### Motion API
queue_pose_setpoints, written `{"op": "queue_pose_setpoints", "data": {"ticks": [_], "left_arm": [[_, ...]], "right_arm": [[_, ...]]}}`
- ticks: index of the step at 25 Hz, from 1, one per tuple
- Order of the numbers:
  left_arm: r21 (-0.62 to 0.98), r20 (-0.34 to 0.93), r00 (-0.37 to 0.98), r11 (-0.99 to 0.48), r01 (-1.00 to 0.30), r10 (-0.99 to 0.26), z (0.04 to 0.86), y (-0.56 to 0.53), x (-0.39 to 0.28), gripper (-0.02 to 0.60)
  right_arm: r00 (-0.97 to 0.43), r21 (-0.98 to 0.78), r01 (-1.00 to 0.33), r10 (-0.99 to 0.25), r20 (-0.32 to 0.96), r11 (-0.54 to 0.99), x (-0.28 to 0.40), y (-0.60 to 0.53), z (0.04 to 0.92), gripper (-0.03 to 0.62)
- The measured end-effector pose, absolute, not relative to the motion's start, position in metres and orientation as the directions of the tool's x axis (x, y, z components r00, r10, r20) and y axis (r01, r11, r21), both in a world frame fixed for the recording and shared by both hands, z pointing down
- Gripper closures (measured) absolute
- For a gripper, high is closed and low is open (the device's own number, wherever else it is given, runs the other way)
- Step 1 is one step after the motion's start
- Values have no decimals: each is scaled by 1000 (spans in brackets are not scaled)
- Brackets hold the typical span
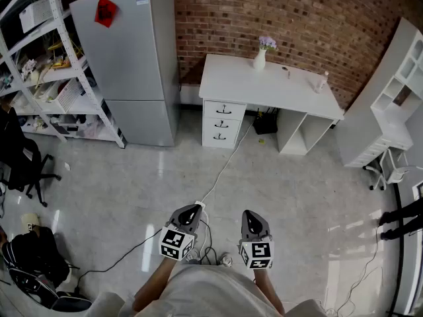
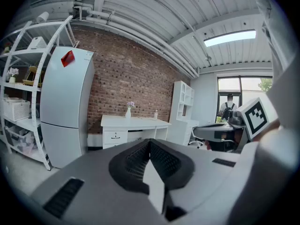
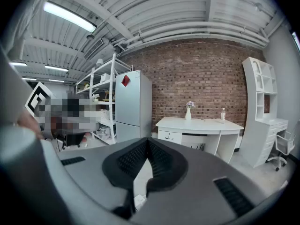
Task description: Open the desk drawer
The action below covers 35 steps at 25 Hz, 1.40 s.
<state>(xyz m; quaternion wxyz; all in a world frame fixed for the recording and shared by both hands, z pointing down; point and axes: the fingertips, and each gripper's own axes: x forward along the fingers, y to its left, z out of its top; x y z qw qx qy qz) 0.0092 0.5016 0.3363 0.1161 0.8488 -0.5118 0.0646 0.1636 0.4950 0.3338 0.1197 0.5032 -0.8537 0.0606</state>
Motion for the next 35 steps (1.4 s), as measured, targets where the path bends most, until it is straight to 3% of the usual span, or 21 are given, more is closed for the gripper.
{"op": "queue_pose_setpoints", "data": {"ticks": [35], "left_arm": [[149,222,541,-520,-841,-811,357,464,-68,571]], "right_arm": [[-398,31,-905,-870,291,424,84,472,351,577]]}}
